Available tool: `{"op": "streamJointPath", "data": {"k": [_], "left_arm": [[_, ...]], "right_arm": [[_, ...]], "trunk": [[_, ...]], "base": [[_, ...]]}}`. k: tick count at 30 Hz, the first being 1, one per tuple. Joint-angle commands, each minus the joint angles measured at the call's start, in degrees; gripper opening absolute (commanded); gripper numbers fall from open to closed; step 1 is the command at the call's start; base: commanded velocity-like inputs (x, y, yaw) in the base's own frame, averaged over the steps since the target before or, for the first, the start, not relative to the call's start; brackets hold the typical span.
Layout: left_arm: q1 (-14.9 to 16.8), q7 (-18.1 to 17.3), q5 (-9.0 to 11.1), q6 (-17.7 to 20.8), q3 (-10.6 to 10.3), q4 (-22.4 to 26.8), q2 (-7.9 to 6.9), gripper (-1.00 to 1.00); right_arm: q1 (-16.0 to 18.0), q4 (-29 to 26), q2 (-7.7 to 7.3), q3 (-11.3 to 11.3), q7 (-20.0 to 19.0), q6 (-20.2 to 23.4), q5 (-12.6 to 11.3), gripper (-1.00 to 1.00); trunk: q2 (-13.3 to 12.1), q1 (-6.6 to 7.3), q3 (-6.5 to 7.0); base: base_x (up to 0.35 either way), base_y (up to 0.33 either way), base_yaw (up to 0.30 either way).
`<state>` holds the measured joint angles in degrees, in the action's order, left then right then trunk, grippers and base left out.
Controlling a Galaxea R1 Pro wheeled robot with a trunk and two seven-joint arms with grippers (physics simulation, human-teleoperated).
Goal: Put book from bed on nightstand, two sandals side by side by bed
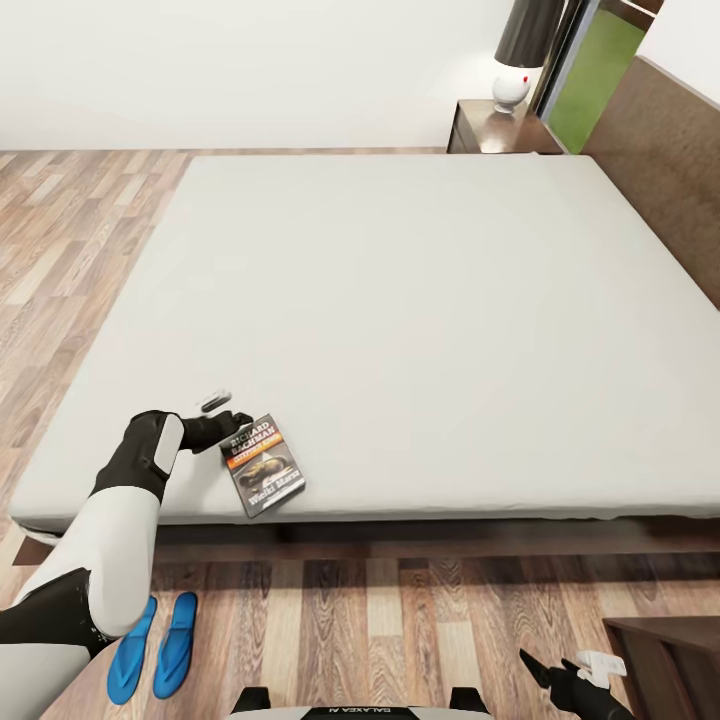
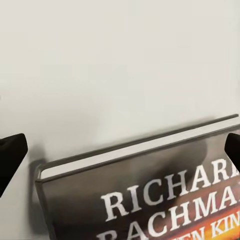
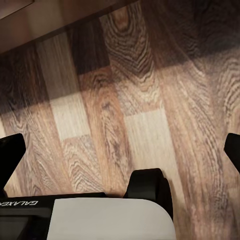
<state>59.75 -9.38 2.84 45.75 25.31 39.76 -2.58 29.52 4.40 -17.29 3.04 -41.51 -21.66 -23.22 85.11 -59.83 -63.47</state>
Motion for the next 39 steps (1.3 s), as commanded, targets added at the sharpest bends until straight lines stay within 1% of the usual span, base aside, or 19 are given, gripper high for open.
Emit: {"op": "streamJointPath", "data": {"k": [1, 19, 25, 39], "left_arm": [[0.01, -0.12, 1.11, 0.31, 0.18, -0.75, 0.03, 1.0], [0.01, -0.17, 1.2, 0.31, 0.18, -0.74, 0.1, 1.0], [0.01, -0.19, 1.13, 0.31, 0.18, -0.74, 0.74, 1.0], [0.01, -0.18, 1.11, 0.23, 0.18, -0.79, 0.87, 1.0]], "right_arm": [[0.09, 0.26, -0.02, 0.3, -0.32, -0.27, 0.02, 1.0], [0.09, 0.26, -0.02, 0.3, -0.32, -0.29, 0.02, 1.0], [0.09, 0.26, -0.02, 0.3, -0.32, -0.28, 0.02, 1.0], [0.09, 0.26, -0.02, 0.3, -0.32, -0.29, 0.02, 1.0]], "trunk": [[0.02, -0.02, -0.04], [0.02, -0.02, -0.04], [0.02, -0.02, -0.04], [0.02, -0.02, -0.04]], "base": [[0.082, -0.055, 0.0], [0.011, -0.013, 0.0], [0.089, -0.159, 0.0], [0.045, -0.011, 0.0]]}}
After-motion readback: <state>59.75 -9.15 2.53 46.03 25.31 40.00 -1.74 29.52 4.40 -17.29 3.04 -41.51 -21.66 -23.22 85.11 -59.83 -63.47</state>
